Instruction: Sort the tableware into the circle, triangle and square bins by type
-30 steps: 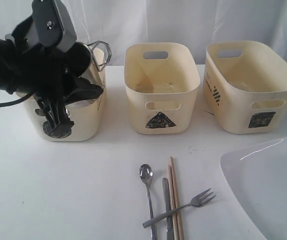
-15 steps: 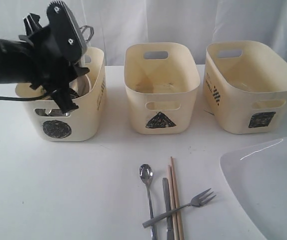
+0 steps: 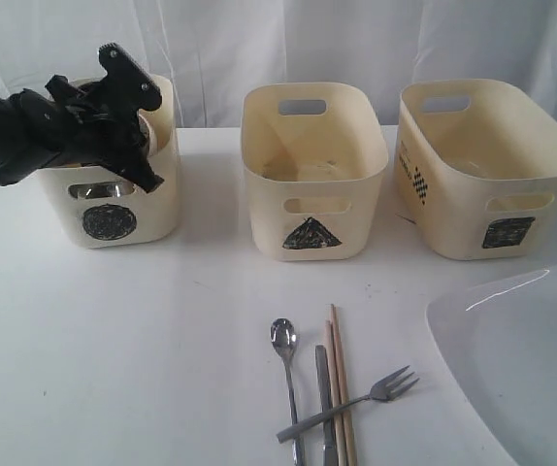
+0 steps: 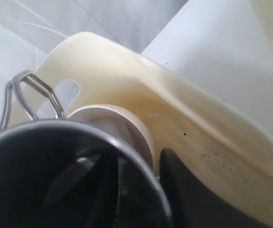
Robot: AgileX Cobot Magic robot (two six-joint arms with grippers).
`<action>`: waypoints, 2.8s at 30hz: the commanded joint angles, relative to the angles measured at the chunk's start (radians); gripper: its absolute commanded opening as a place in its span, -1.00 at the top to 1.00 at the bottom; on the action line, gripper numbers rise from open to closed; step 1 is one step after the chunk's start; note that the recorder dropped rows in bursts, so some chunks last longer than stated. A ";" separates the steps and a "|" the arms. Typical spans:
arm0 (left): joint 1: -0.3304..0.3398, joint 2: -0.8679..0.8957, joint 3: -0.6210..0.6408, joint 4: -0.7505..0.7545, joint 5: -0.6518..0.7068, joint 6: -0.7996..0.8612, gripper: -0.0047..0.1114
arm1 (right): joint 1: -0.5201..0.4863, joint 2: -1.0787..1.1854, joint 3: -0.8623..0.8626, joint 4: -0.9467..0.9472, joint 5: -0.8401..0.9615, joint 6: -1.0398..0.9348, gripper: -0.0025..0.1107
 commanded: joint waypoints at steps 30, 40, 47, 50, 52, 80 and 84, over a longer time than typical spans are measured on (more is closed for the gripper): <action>0.008 -0.384 0.021 -0.313 0.115 -0.312 -0.22 | 0.003 -0.005 0.002 -0.002 -0.004 0.005 0.96; 0.008 -0.615 0.208 -0.715 -0.279 0.142 0.92 | 0.003 -0.005 0.002 -0.002 -0.004 0.005 0.96; 0.162 -0.815 0.404 -0.715 0.213 0.398 0.92 | 0.003 -0.005 0.002 -0.002 -0.004 0.005 0.96; 0.291 -0.882 0.490 -0.715 0.571 0.380 0.92 | 0.003 -0.005 0.002 -0.002 -0.004 0.005 0.96; 0.372 -0.907 0.539 -0.715 0.678 0.341 0.92 | 0.003 -0.005 0.002 -0.002 -0.004 0.005 0.96; 0.551 -1.299 0.830 0.457 0.496 -1.245 0.92 | 0.003 -0.005 0.002 -0.002 -0.004 0.005 0.96; 0.551 -1.358 1.077 0.471 0.338 -1.247 0.92 | 0.003 -0.005 0.002 -0.002 -0.004 0.013 0.96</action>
